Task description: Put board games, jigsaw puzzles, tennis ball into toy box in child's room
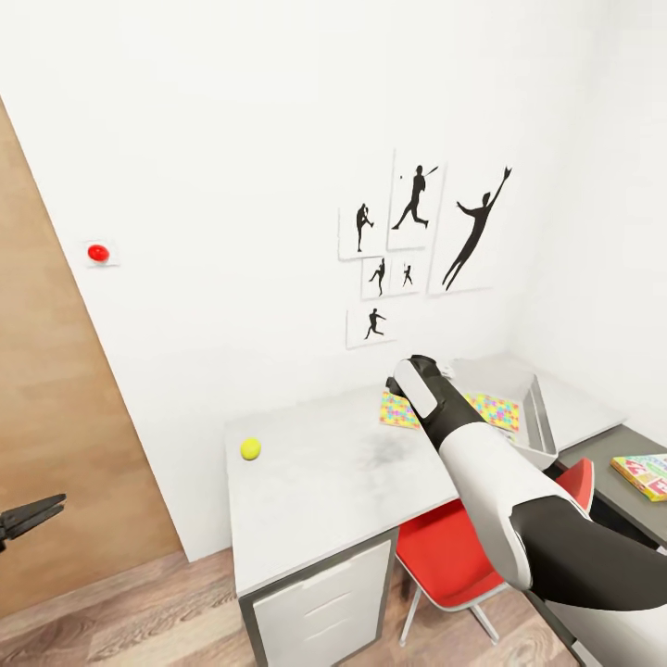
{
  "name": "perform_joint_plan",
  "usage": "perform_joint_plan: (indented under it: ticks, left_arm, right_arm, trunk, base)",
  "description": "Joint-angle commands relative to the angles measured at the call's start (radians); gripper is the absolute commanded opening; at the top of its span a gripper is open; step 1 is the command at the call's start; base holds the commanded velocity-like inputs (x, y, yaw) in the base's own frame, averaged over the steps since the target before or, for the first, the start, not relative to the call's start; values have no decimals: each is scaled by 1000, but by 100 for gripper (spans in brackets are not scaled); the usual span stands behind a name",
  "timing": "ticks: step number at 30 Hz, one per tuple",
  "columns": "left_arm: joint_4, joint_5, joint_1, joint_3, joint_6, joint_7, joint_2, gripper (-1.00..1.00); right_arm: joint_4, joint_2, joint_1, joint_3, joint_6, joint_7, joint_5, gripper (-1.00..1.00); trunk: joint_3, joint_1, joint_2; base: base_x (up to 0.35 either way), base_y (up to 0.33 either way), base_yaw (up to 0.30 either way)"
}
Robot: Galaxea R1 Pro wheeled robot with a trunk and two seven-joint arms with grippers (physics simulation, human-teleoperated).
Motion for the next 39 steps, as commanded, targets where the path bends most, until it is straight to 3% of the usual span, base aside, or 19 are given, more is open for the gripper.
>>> perform_joint_plan:
  ticks: [1, 2, 5, 14, 25, 34, 39]
  left_arm:
    - [-2, 16, -1, 1, 28, -5, 0, 100]
    - [-12, 44, -2, 0, 62, -5, 1, 100]
    - [-65, 74, -4, -2, 134, -5, 0, 100]
    - [-276, 95, -4, -5, 316, -5, -9, 100]
    - [-315, 97, -2, -5, 349, -5, -30, 100]
    - [-322, 96, 0, -5, 349, -5, -76, 100]
    - [-323, 96, 0, -5, 349, -5, -80, 100]
  right_arm:
    - [-1, -1, -1, 5, 4, -8, -8, 100]
    - [-2, -1, -1, 5, 4, -8, -8, 100]
    - [-6, 0, -2, 5, 4, -8, -8, 100]
    - [-15, 11, -3, 6, 5, -6, -9, 100]
    - [-18, 13, -3, 6, 5, -6, -9, 100]
    - [-17, 12, -3, 6, 5, -6, -9, 100]
    - [-16, 12, -3, 6, 5, -6, -10, 100]
  trunk:
    - [-3, 1, -2]
    - [-4, 1, -2]
    - [-6, 1, -2]
    - [-14, 1, -2]
    - [-24, 1, -2]
    - [-37, 1, -2]
    - [-45, 1, -2]
  base:
    - [0, 0, 0]
    - [0, 0, 0]
    - [0, 0, 0]
    - [0, 0, 0]
    - [10, 0, 0]
    - [112, 42, 0]
    - [17, 7, 0]
